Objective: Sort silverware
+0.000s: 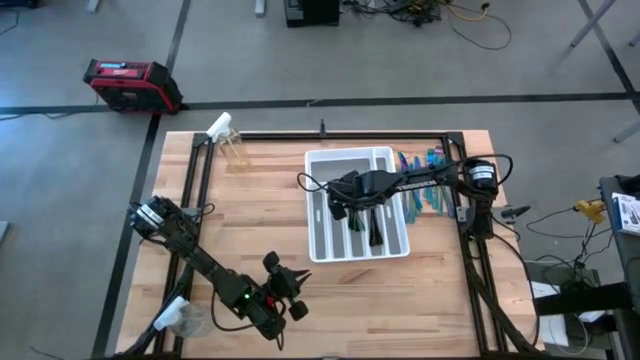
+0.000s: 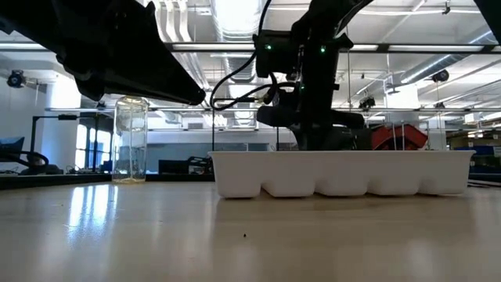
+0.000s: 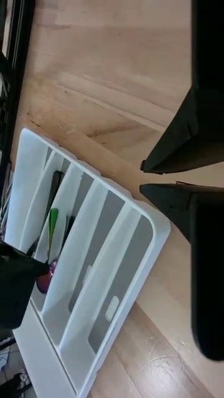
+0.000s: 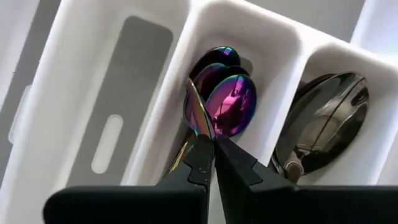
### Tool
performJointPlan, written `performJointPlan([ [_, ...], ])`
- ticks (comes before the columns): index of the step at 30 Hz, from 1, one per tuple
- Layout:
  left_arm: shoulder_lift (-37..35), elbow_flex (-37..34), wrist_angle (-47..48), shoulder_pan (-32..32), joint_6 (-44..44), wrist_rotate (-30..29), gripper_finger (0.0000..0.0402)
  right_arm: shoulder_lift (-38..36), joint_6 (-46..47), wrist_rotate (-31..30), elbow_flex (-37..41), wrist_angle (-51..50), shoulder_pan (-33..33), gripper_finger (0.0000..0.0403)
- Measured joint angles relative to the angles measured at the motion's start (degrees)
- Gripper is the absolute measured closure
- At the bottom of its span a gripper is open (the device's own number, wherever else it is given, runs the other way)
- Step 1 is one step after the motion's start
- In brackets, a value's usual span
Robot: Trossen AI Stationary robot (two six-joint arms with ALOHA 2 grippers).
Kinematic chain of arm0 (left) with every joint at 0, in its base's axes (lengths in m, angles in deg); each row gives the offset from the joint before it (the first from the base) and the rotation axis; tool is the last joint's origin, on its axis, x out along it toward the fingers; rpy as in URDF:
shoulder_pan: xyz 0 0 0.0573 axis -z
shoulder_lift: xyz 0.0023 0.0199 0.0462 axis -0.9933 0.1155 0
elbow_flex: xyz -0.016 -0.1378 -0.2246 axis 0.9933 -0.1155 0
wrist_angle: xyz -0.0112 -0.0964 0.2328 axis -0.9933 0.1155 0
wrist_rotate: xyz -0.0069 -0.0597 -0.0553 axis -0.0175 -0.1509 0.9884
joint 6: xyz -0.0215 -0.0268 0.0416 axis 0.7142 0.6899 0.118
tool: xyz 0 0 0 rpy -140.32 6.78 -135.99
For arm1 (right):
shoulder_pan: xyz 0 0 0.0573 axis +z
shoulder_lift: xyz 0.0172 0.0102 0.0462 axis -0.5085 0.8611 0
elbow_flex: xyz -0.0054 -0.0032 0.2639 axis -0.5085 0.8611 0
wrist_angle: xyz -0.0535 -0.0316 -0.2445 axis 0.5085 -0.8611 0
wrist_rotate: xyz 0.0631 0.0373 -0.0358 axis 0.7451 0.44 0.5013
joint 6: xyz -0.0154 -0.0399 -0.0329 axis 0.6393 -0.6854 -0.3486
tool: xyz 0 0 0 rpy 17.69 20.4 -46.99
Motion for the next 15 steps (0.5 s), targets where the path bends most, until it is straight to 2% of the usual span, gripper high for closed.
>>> performJointPlan([
  [5, 0.0, 0.0, -0.13, 0.0, 0.02, -0.03, 0.0377, 0.0, -2.51, -0.22, 0.59, -0.79, -0.04, 0.0366],
  [15, 0.0, 0.0, -0.25, 0.0, 0.0, -0.08, 0.0377, -1.82, -13.28, -0.26, 0.57, -5.1, 0.26, 0.0249],
])
